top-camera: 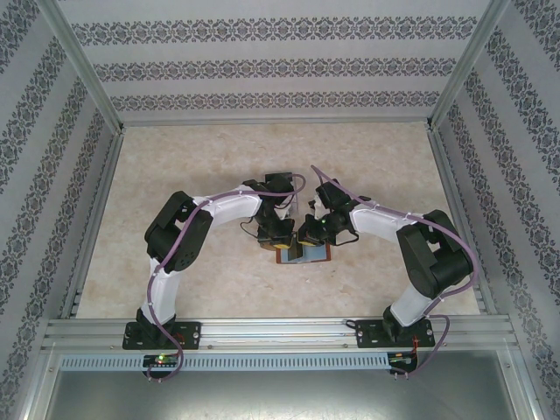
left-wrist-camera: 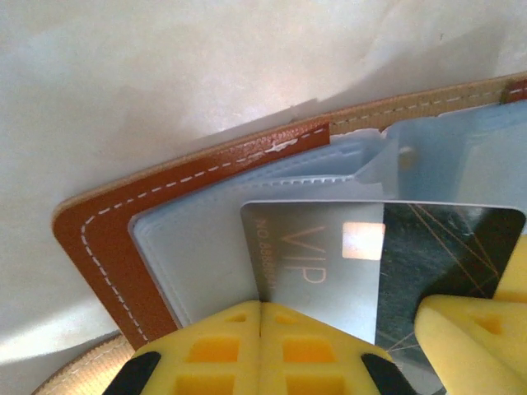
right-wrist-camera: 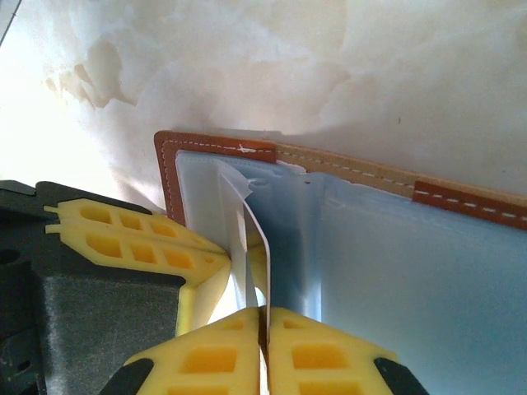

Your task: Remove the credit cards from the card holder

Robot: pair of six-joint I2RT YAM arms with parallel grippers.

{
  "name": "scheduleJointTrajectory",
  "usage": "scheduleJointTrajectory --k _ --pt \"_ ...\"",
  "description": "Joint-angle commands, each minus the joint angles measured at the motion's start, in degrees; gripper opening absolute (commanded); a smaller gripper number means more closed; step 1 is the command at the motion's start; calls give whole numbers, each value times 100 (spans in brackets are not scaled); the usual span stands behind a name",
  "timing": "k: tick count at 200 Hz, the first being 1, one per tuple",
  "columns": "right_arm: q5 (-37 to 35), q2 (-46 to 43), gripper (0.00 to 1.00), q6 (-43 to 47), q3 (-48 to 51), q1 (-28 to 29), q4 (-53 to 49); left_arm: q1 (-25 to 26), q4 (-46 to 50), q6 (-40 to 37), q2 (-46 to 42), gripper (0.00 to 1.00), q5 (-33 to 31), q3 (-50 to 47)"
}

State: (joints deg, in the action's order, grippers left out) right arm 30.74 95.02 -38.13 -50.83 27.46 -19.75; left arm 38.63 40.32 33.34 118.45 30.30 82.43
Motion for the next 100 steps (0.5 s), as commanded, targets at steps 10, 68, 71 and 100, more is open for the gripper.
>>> scheduleJointTrajectory --k 10,68,71,100 --pt "-461 -72 9 287 -4 -19 -343 74 382 -109 118 0 -240 -68" --pt "-1028 -194 7 639 -179 -48 -1046 74 466 -148 -5 0 -338 -106" --pt "-1055 -202 6 652 -192 -49 -1078 74 471 -151 -18 0 -357 -105" --pt "-1167 -316 6 767 -284 -65 -1287 74 480 -144 -127 0 -430 -149"
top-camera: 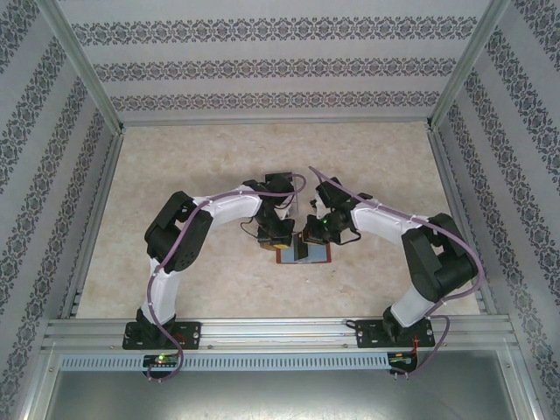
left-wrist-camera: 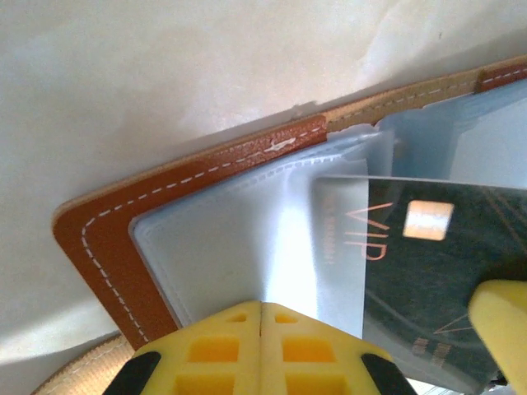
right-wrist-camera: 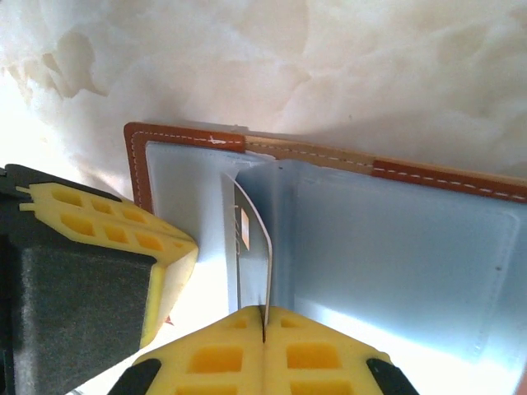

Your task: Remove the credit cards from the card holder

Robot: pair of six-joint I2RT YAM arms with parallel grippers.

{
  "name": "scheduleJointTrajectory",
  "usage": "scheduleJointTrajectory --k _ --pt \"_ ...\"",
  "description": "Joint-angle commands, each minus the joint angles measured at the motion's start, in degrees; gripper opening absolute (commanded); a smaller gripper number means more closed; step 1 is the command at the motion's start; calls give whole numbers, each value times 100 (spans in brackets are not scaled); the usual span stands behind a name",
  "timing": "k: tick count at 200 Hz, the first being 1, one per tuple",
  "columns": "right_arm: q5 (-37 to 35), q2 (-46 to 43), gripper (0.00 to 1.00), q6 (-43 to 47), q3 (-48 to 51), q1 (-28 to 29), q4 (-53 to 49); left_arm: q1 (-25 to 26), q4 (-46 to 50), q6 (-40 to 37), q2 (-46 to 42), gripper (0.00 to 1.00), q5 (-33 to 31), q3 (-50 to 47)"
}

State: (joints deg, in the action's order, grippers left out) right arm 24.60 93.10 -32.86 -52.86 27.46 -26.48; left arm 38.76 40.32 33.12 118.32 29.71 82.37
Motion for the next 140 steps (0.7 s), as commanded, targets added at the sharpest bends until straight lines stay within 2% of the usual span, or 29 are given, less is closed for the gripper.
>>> scheduleJointTrajectory --k 1,59,140 --pt "-553 -129 6 239 -83 -65 -618 61 483 -122 -111 0 -370 -142" --pt "-804 -327 6 337 -267 -66 -1021 61 547 -148 -226 0 -391 -184" --pt "-324 -699 6 105 -255 -75 -756 61 486 -53 -511 0 -535 -144"
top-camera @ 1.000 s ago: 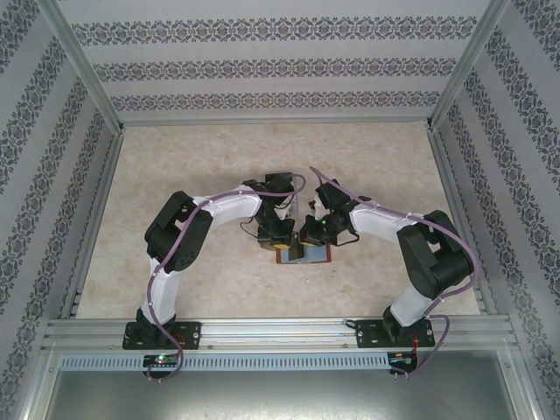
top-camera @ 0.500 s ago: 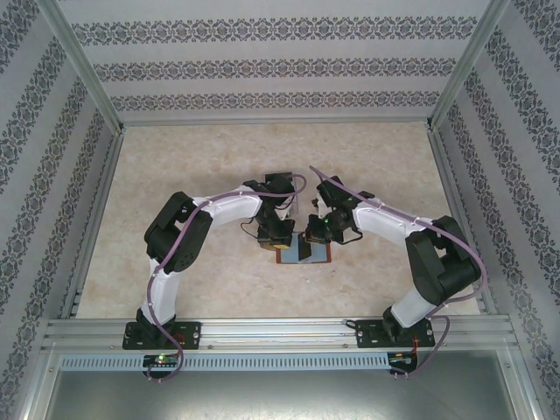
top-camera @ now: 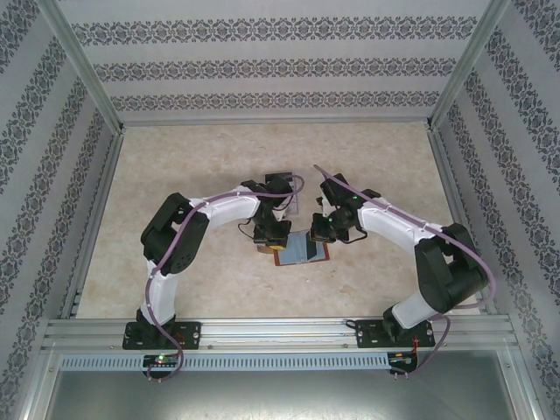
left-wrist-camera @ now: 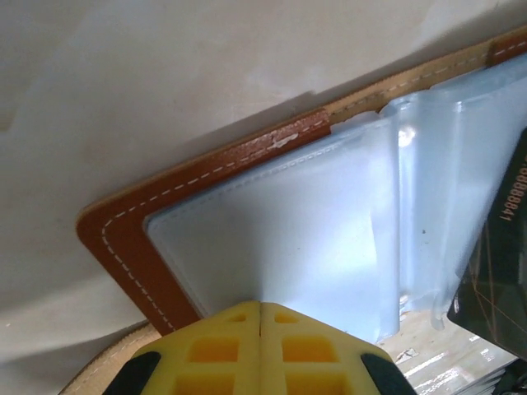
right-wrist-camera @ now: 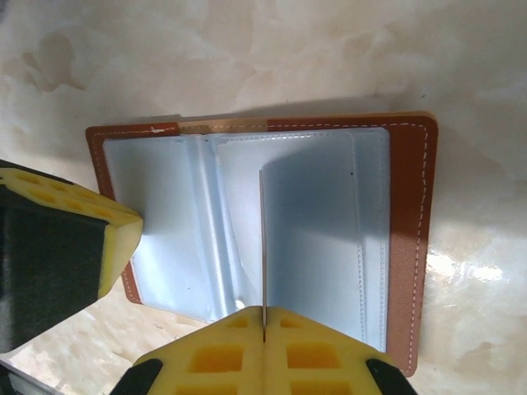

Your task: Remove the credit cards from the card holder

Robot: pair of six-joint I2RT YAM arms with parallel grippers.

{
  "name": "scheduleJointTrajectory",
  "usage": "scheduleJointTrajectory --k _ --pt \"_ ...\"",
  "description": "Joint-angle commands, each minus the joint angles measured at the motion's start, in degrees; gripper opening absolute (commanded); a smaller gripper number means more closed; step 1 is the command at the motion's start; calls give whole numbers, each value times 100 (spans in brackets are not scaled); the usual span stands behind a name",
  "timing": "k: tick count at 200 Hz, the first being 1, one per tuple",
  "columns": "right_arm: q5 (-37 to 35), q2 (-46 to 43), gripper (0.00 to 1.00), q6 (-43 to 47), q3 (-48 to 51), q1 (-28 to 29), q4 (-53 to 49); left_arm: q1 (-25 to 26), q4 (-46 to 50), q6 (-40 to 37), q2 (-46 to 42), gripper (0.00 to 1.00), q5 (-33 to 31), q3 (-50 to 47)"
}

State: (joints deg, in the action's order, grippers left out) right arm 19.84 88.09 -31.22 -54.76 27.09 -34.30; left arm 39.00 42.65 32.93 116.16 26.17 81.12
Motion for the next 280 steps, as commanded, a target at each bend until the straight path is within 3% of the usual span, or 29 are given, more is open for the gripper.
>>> scheduleJointTrajectory --k 1,61,108,134,169,222,280 --pt "152 -202 6 -63 -67 -37 28 37 248 -33 -295 0 -177 -19" --pt "88 -252 6 491 -177 19 23 -11 37 73 -596 0 -389 -91" --pt "-190 -183 0 2215 -400 104 -64 -159 -484 188 -1002 0 -418 -520" --pt "-150 -48 0 3617 -647 196 -475 -259 -793 266 -1222 0 -417 -780" --pt "-727 237 0 5067 -1262 283 -1399 -358 -922 284 -1327 0 -348 -976" --pt "-1235 765 1 6370 -2101 483 -2345 -496 -1166 445 -1548 0 -211 -1349" --pt "-1377 1278 0 7147 -2935 559 -2599 -619 -1383 756 -1977 0 -185 -2022"
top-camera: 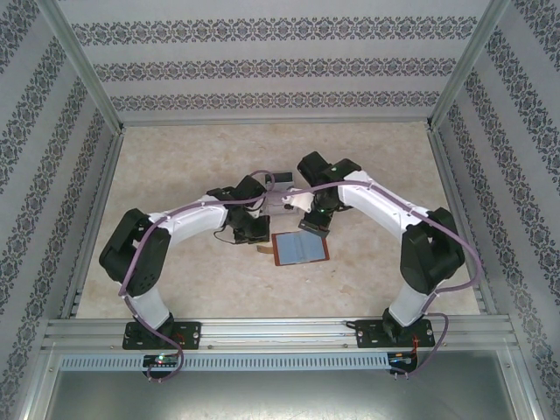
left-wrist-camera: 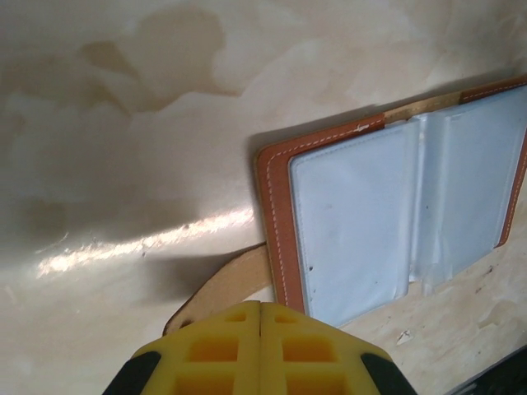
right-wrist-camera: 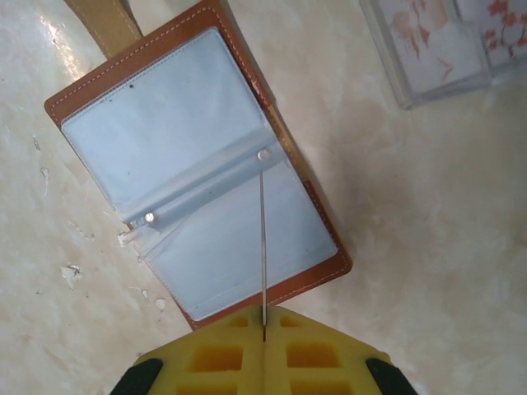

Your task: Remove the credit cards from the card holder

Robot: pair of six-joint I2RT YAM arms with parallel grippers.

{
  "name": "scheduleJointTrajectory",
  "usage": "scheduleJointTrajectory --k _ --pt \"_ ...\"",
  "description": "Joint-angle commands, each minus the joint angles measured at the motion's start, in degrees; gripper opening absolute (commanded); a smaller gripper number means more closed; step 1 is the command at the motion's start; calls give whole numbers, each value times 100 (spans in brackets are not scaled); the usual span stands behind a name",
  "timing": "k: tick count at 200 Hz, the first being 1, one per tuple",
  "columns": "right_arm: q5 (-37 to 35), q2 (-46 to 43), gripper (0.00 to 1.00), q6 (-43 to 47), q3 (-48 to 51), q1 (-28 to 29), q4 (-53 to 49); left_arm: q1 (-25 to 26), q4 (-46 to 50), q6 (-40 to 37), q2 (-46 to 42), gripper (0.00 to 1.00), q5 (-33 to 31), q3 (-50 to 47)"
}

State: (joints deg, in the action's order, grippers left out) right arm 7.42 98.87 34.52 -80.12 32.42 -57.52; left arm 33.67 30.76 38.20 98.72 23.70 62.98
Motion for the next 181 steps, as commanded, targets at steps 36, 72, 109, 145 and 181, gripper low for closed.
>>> scheduleJointTrajectory --k 36,72,109,145,181 --pt "-164 726 0 954 -1151 32 -484 -113 -290 411 -503 4 -29 -612" --pt "-170 1315 0 1300 -2147 11 -822 -130 -264 534 -704 10 -193 -851" --pt "-211 1936 0 1588 -3180 -66 -1157 -159 -189 563 -836 16 -297 -953" --pt "-215 2567 0 1810 -4274 -140 -1496 -285 -18 540 -993 20 -392 -1048" --pt "-256 3186 0 2045 -5333 -183 -1843 -377 76 559 -1141 29 -413 -1093"
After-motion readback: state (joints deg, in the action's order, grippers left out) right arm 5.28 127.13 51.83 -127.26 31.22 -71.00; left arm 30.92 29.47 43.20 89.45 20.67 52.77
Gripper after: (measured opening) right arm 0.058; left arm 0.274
